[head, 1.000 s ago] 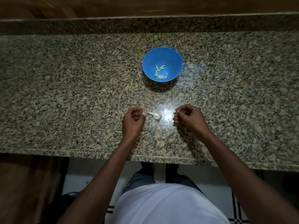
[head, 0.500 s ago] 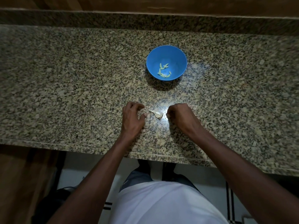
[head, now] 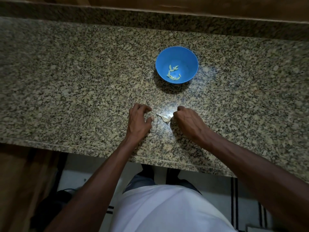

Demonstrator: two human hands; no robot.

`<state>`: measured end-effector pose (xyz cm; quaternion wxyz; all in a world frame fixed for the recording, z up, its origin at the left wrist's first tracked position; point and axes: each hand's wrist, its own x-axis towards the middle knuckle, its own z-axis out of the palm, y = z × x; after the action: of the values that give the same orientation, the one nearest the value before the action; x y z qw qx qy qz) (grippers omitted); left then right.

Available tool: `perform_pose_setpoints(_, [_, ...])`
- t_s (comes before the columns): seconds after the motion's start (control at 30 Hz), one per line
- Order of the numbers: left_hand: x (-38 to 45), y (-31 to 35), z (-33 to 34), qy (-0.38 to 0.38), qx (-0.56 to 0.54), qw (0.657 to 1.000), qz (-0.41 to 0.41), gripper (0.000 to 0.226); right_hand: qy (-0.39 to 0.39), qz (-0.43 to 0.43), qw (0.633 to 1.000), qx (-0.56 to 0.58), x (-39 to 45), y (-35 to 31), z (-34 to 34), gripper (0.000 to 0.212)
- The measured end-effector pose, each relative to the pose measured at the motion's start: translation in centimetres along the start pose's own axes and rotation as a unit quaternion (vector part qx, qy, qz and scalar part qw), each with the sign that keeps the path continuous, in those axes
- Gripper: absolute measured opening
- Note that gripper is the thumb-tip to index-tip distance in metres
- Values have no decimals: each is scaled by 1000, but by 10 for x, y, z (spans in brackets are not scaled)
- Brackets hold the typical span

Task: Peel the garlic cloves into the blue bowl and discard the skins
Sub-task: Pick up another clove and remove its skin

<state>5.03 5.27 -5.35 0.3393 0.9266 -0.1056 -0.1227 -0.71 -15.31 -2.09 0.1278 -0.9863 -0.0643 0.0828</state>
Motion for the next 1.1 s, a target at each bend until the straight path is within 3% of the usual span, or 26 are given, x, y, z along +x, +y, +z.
perform_pose_setpoints(0.27, [2,2,1,-1,-4,1000,-12,31,1,6,1000,10,-3,8,11,16])
perform_pose_setpoints(0.37, [2,7,-3,13,-45,999,-28,31,15,83,987,140,-1,15,6,15])
perform_pose_setpoints(0.43, [-1,15,-6,33,-93,995,-32,27,23,193,912,360,-3,21,0,11])
perform_pose_setpoints(0.5, [-7,25,-8,40,-133,990,-14,22,38,260,779,570,-9,18,-8,7])
perform_pose_setpoints(0.53, [-10,31,-8,33,-149,988,3,20,39,270,728,628,-13,16,-13,10])
perform_pose_setpoints(0.63, [-16,47,-5,-14,-185,982,44,18,21,254,669,698,-22,5,-21,17])
perform_pose_setpoints(0.83, [-16,62,-4,-8,-222,973,53,15,11,244,689,682,-18,1,-23,16])
perform_pose_setpoints(1.0, [-16,59,-6,18,-164,982,97,11,-3,237,720,652,-16,1,-27,17])
perform_pose_setpoints(1.1, [-17,61,-6,37,-124,985,117,10,26,244,755,608,-14,-3,-26,13])
